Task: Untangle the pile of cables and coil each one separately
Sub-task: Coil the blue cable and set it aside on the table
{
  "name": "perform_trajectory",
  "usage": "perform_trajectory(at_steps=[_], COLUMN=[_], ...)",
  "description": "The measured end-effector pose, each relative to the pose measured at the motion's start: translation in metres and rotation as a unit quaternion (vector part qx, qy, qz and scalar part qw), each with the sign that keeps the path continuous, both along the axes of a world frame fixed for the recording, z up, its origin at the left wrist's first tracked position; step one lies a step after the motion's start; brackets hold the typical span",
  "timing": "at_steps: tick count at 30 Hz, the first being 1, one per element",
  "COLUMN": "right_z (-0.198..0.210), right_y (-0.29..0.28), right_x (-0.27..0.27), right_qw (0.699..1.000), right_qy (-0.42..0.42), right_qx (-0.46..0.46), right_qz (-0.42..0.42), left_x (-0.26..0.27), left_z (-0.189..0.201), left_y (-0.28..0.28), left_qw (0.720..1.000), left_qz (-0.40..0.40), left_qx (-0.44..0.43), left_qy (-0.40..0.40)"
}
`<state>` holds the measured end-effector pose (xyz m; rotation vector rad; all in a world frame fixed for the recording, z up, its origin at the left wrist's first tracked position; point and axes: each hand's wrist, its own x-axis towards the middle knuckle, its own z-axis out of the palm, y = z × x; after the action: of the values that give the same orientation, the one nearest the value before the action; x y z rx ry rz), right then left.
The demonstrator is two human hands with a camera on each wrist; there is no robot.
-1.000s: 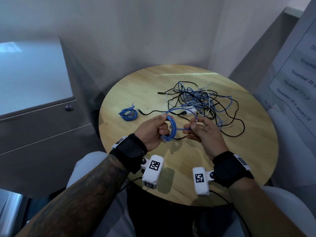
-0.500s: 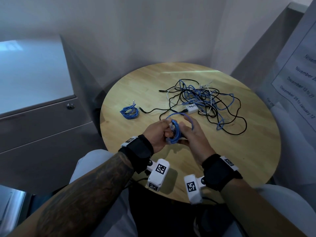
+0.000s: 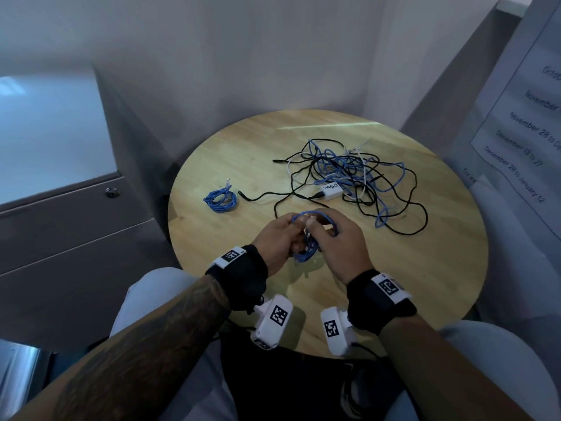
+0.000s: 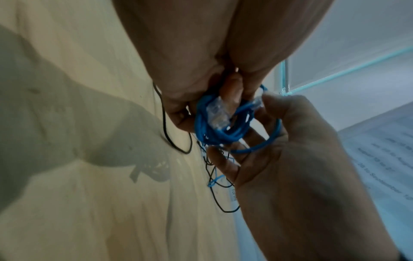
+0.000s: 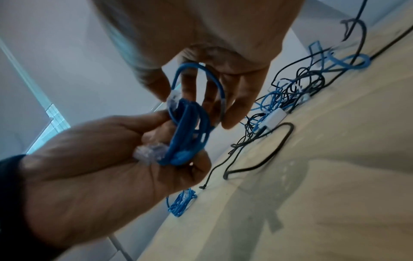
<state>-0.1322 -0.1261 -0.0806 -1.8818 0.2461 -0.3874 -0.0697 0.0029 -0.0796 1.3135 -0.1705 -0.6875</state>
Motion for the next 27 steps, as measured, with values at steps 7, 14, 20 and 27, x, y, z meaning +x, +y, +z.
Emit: perform_trajectory(at_steps=[7,14,20,27], right_z=[0.005,0.028,0.027,0.036], right_y=[-0.02,-0.033,-0.047,-0.099], right_x=[0.011,0.004,0.013,0.021], right_qw=[0.992,0.927,0.993,0.947], right_qy=[0.061,0.114,0.044,-0.05], right_qx=[0.108,0.331,0.104,0.196], right_qz=[0.0,0.133,-0.046,-0.25], left_x=[-0.005,-0.003,-0.009,-0.018], left_z=[-0.005,0.0,-0.009,-0.002], left_y=[0.001,0.006,0.007,0.0], left_qw=[0.996,0.99,0.978,0.972], left_qz=[-0.078,-0.11,-0.158,-0.177], left_qx=[-0.014,-0.011,0.082,0.126], left_qy=[-0.042,-0.093,-0.107,-0.094])
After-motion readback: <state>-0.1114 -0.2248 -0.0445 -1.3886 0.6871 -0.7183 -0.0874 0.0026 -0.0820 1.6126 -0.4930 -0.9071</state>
